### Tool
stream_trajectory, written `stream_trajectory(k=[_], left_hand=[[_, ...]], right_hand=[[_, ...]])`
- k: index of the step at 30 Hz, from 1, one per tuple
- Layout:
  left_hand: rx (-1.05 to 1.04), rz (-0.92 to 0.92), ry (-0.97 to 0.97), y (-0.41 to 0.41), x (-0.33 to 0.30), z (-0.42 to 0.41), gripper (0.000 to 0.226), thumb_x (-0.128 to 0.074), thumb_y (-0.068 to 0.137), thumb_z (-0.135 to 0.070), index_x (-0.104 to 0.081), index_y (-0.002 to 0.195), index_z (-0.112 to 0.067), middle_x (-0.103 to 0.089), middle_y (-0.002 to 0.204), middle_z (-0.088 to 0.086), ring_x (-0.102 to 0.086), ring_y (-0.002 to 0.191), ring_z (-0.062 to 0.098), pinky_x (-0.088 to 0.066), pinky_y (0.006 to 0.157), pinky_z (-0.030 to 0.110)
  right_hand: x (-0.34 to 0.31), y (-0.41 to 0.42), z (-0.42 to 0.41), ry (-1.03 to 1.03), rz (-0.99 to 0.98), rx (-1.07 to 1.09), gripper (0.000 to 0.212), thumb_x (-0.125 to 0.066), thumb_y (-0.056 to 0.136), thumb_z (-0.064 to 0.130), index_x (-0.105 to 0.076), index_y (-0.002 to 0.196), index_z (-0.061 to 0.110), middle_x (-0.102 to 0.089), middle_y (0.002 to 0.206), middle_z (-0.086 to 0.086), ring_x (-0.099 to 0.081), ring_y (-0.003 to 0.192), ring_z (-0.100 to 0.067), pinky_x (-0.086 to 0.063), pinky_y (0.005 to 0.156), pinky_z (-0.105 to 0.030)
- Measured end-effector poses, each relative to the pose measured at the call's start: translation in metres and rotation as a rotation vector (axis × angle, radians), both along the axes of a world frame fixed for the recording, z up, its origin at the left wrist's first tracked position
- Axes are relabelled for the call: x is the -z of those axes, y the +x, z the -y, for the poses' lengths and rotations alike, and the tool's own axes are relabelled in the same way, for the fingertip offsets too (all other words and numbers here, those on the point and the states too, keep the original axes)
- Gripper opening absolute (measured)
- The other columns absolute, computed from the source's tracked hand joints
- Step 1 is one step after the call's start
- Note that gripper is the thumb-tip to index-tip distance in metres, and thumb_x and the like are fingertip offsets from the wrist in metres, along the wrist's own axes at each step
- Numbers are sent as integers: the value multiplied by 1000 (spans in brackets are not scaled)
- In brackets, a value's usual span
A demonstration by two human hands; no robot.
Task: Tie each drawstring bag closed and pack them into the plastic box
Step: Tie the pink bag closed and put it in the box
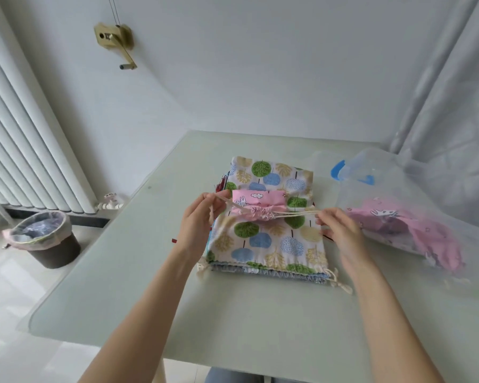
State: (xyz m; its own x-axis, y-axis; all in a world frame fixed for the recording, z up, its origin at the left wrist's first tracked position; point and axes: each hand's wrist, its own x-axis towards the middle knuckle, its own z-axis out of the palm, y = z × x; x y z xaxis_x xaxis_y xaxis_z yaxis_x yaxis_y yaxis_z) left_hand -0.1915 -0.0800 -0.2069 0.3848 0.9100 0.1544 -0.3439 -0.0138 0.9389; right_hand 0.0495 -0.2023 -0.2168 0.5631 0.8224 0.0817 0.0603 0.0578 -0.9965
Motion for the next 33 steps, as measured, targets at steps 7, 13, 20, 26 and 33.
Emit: stream_trajectory(k=[7,13,20,26,33], left_hand=[[156,183,-11,33,-12,4,24,-41,96,-17,-47,75,-9,-52,62,1,-58,63,16,-51,73,27],[51,72,-55,37,-7,-8,29,-40,98,-13,-37,69,-14,-33,55,-8,-24,48,7,-22,42,16],[-19,77,-54,33,1,-17,32,-38,99,-11,-33,67,-15,-30,51,-11,-21,47,7,-16,43,19],[177,42,-113,31,6,-11,31,-39,98,-28,-54,75,-15,-40,57,-9,-28,45,5,-31,44,16],[216,-92,20,31,7,-6,27,-39,96,-4,-65,100,-9,-50,71,-1,-37,51,8,-29,45,18]], right_hand=[[-12,-20,-17,370,-337,-499,18,-71,78,35,-63,85,20,-61,126,-6,-49,127,-21,-39,107,-31],[-13,-13,-18,322,-490,-406,10,-42,92,12,-48,83,12,-45,61,1,-47,61,-14,-47,74,-28],[-6,-8,-21,236,-264,-227,12,-50,91,14,-48,80,13,-38,61,4,-42,54,-7,-36,63,-24],[0,-11,-16,205,-117,-60,16,-64,84,22,-58,97,15,-56,53,4,-50,54,-10,-36,59,-28],[10,-15,-20,80,207,-25,21,-55,93,10,-47,110,18,-56,53,5,-46,49,-6,-38,53,-21]])
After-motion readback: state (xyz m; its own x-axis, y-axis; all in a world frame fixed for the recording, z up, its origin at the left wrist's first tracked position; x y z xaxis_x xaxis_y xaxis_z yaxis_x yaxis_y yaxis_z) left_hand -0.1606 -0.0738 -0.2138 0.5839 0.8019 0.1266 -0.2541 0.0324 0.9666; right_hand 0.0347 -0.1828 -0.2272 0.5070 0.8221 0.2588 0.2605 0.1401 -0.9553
